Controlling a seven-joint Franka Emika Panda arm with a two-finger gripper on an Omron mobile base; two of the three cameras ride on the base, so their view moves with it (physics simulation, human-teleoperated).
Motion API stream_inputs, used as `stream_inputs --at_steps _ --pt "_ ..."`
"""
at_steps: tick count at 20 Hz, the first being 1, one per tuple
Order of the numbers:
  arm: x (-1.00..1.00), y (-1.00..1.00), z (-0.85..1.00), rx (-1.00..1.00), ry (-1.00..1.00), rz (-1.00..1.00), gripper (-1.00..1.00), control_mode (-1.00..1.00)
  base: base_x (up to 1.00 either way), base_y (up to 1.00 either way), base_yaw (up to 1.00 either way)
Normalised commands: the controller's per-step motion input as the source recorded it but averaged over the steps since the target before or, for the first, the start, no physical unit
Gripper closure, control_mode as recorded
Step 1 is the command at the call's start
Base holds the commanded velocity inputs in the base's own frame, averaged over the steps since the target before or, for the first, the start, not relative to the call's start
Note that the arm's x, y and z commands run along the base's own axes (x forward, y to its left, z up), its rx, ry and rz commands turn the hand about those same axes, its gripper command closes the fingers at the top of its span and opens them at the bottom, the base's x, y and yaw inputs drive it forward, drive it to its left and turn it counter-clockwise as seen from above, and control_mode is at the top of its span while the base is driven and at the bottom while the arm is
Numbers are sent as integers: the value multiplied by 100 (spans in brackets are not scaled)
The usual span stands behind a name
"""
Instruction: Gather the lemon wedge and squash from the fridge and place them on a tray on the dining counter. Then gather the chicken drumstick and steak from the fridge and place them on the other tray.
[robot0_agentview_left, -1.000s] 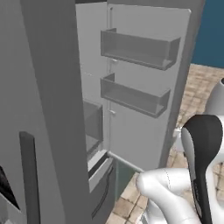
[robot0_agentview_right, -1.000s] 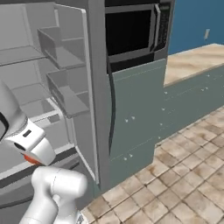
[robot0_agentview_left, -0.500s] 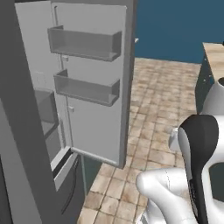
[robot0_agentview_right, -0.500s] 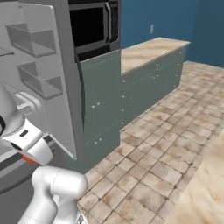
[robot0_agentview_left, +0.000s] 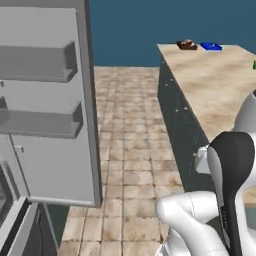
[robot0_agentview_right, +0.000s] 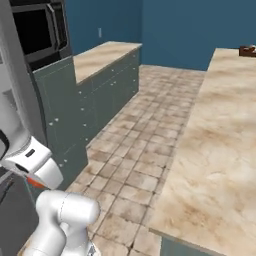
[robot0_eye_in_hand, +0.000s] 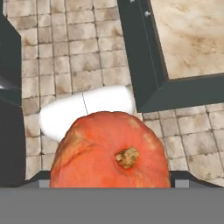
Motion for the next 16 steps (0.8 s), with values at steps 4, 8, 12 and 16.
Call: stream_inputs --at_steps 4,8,12,16 --pt "0 0 0 0 0 0 100 100 68 0 -46" --pt "0 0 0 0 0 0 100 100 89 8 -36" --pt "0 0 0 0 0 0 100 100 83 33 -32" --pt "0 0 0 0 0 0 100 100 79 49 -35"
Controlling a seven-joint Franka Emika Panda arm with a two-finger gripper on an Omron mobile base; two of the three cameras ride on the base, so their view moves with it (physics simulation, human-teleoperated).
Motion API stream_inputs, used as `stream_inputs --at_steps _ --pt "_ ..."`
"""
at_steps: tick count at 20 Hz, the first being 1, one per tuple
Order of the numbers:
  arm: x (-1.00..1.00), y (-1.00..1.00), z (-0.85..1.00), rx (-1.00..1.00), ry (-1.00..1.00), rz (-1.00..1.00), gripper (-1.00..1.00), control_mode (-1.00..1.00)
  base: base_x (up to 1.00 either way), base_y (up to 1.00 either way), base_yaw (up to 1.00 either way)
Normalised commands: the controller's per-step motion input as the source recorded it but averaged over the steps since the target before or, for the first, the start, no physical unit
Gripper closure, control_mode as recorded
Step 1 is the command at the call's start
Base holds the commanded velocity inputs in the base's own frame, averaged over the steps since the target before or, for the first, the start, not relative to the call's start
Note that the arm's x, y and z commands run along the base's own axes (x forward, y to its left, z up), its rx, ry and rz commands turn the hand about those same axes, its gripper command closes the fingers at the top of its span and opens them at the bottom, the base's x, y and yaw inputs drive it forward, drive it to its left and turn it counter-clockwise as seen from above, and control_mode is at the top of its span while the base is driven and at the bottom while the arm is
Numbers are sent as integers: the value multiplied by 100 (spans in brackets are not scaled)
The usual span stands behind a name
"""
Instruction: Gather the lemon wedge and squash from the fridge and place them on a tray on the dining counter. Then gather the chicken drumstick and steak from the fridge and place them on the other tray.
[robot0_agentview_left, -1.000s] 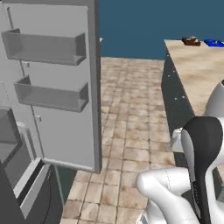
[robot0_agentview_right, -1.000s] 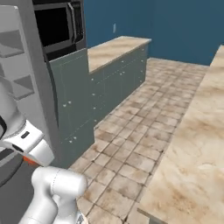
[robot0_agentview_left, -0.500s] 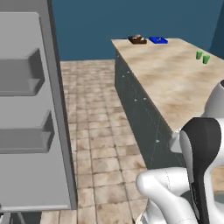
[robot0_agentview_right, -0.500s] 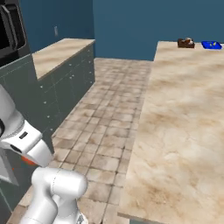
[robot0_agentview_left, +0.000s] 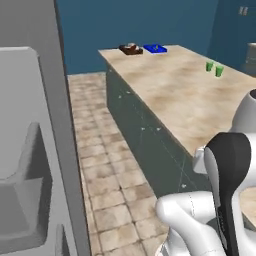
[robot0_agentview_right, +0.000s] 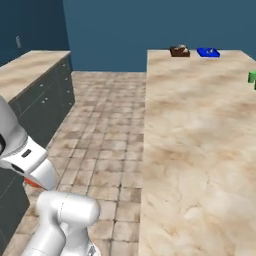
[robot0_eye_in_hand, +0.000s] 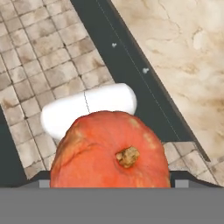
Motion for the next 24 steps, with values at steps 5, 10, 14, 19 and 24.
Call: stream_inputs --at_steps 5,10,14,19,24 --pt "0 0 0 0 0 0 100 100 90 56 -30" --pt "0 0 0 0 0 0 100 100 100 76 -23" --pt "0 0 0 0 0 0 100 100 100 81 -22" --pt "0 0 0 0 0 0 100 100 100 82 -24" --pt "0 0 0 0 0 0 100 100 100 84 -24"
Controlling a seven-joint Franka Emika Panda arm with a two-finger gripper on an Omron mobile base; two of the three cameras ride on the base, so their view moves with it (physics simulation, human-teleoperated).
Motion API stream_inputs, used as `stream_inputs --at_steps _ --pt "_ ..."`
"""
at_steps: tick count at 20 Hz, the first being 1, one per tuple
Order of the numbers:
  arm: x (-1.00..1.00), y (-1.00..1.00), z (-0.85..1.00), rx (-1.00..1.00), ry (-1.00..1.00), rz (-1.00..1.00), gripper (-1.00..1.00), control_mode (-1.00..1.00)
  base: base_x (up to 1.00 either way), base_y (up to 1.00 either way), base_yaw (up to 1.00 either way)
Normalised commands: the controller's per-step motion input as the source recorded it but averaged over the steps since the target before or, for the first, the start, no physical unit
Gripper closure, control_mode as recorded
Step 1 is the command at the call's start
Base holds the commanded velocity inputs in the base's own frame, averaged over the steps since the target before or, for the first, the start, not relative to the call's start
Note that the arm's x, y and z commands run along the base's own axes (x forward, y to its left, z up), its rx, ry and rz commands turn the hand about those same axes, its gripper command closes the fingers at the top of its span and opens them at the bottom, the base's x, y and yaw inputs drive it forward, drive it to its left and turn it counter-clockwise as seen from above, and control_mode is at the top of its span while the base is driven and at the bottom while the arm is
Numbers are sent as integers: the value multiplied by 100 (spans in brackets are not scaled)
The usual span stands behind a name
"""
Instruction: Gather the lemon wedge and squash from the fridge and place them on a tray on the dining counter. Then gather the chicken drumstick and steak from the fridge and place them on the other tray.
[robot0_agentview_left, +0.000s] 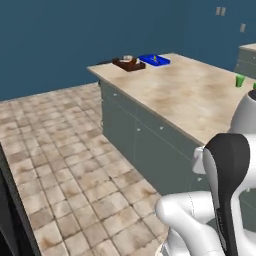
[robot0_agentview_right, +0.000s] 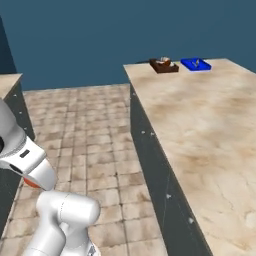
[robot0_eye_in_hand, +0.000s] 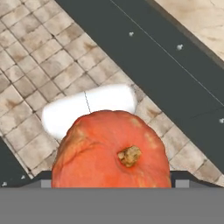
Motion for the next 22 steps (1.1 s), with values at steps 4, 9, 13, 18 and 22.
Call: stream_inputs --at_steps 4,9,13,18,22 --pt "0 0 0 0 0 0 100 100 100 85 -21" --pt "0 0 0 0 0 0 100 100 100 84 -20" --pt "0 0 0 0 0 0 100 100 100 84 -20" --pt "0 0 0 0 0 0 100 100 100 86 -19" --pt "0 0 0 0 0 0 100 100 100 89 -19"
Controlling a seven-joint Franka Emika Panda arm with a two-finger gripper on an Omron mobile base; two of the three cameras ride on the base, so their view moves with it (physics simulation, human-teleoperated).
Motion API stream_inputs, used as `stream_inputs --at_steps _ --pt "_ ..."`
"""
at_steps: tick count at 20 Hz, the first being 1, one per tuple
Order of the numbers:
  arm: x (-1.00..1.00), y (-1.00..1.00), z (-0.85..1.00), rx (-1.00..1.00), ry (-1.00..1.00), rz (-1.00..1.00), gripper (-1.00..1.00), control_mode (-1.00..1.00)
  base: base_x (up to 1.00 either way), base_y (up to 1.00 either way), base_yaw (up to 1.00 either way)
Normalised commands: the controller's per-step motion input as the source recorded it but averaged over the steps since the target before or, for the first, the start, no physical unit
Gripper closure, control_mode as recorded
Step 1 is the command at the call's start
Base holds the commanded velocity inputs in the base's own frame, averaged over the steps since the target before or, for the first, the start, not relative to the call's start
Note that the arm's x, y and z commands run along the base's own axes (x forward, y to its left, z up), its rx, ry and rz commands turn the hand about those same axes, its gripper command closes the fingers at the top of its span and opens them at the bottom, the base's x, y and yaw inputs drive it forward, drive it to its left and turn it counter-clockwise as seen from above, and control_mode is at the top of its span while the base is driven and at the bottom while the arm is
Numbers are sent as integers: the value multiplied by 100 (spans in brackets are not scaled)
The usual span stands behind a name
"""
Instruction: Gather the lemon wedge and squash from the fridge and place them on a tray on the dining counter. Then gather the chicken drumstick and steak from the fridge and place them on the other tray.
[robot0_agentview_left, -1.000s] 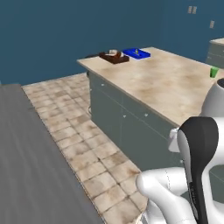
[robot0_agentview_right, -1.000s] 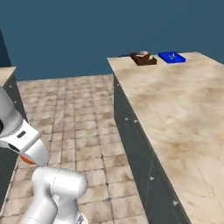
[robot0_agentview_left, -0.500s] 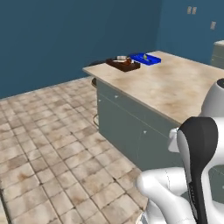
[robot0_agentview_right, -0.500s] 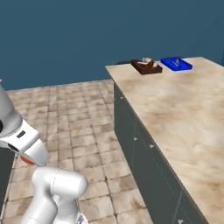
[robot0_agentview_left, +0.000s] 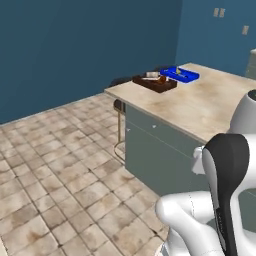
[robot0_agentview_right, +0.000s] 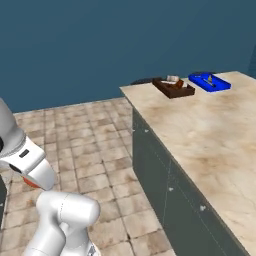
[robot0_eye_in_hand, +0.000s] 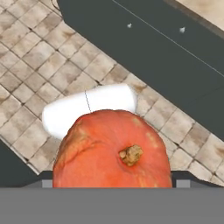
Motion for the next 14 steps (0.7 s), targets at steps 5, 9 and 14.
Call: stream_inputs --at_steps 5,9,14 --pt "0 0 0 0 0 0 100 100 100 89 -19" --pt "0 0 0 0 0 0 100 100 100 88 -20" --pt "0 0 0 0 0 0 100 100 100 87 -19"
